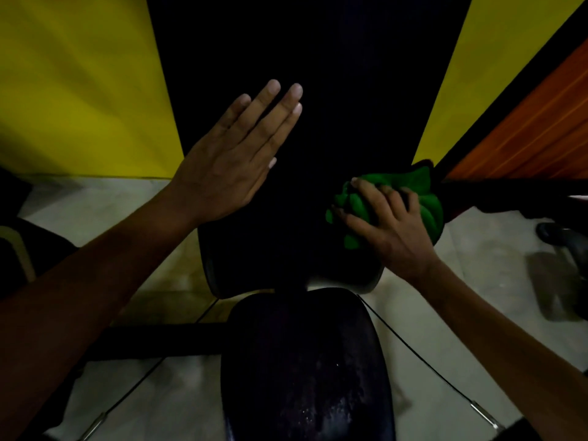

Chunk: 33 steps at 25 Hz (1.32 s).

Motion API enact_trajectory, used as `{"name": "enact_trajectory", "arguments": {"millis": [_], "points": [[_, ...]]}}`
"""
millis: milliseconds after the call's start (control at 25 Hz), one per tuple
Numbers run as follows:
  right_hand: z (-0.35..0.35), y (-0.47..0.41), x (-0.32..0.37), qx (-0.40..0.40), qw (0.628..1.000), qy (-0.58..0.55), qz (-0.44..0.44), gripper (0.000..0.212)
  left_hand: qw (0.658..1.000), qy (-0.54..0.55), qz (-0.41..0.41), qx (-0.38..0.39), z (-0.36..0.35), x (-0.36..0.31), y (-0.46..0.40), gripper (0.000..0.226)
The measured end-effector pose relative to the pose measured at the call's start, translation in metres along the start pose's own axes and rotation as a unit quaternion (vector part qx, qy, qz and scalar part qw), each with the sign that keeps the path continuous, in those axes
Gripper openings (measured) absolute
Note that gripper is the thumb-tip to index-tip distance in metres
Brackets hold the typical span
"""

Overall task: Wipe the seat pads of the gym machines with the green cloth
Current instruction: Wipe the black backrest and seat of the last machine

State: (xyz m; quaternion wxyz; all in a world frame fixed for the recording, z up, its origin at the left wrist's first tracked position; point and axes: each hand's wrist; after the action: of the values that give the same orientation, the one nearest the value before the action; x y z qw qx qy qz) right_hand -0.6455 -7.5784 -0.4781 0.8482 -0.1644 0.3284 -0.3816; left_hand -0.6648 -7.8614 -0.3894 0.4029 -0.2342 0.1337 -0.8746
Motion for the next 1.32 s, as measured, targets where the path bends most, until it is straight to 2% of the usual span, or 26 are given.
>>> {"name": "enact_trajectory", "arguments": {"millis": [160,240,320,400,560,640,760,880,1000,1080,1160,1240,1320], "points": [[-0.015,0.031,0.023,-0.001,0.995,0.006,0.098,0.019,1.0,0.009,0.016,-0.008,-0.008,-0.007,0.002,0.057],[-0.019,0.05,0.034,0.047,0.983,0.022,0.174,0.03,1.0,0.007,0.017,-0.01,-0.009,-0.01,0.004,0.057],[-0.018,0.052,0.038,0.073,0.977,0.028,0.201,0.038,1.0,-0.003,0.018,-0.007,-0.011,-0.013,0.008,0.058],[-0.013,0.039,0.033,0.067,0.98,0.005,0.186,0.032,1.0,0.007,0.022,0.006,-0.014,-0.018,0.015,0.059],[-0.002,0.005,0.009,0.003,0.999,0.002,0.033,0.026,0.999,0.008,0.049,0.013,-0.023,-0.032,0.027,0.06],[-0.005,0.003,0.009,-0.012,1.0,0.007,0.014,0.025,0.998,0.013,0.066,0.012,-0.026,-0.037,0.027,0.06],[-0.012,0.019,0.021,-0.009,0.997,0.007,0.071,0.015,0.997,0.016,0.082,0.004,-0.026,-0.041,0.026,0.06],[-0.02,0.041,0.031,0.01,0.986,0.014,0.163,0.037,0.996,0.018,0.084,0.007,-0.027,-0.043,0.028,0.059],[-0.026,0.047,0.035,0.056,0.944,0.066,0.318,0.04,0.997,-0.023,0.074,-0.005,-0.031,-0.047,0.029,0.058],[-0.023,0.039,0.032,0.059,0.932,0.057,0.353,0.045,0.997,-0.014,0.082,0.001,-0.036,-0.049,0.033,0.063],[-0.015,0.025,0.022,0.052,0.946,0.033,0.317,0.04,0.996,-0.009,0.088,0.001,-0.04,-0.052,0.036,0.067],[-0.01,0.01,0.015,0.039,0.979,0.04,0.194,0.034,0.996,-0.018,0.082,-0.001,-0.043,-0.055,0.039,0.067],[-0.008,0.004,0.019,0.008,0.993,0.071,0.098,0.034,0.996,-0.023,0.083,-0.001,-0.045,-0.055,0.042,0.066]]}}
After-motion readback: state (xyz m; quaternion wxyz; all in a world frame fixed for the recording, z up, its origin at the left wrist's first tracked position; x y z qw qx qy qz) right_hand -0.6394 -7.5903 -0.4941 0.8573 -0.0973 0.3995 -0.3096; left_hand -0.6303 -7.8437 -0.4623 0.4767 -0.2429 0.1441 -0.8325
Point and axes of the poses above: each hand's wrist, its own y-axis away from the middle knuckle, its own z-axis out of the back of the hand, x = y × z, and after that the axes turned 9 degrees about y, right-handed
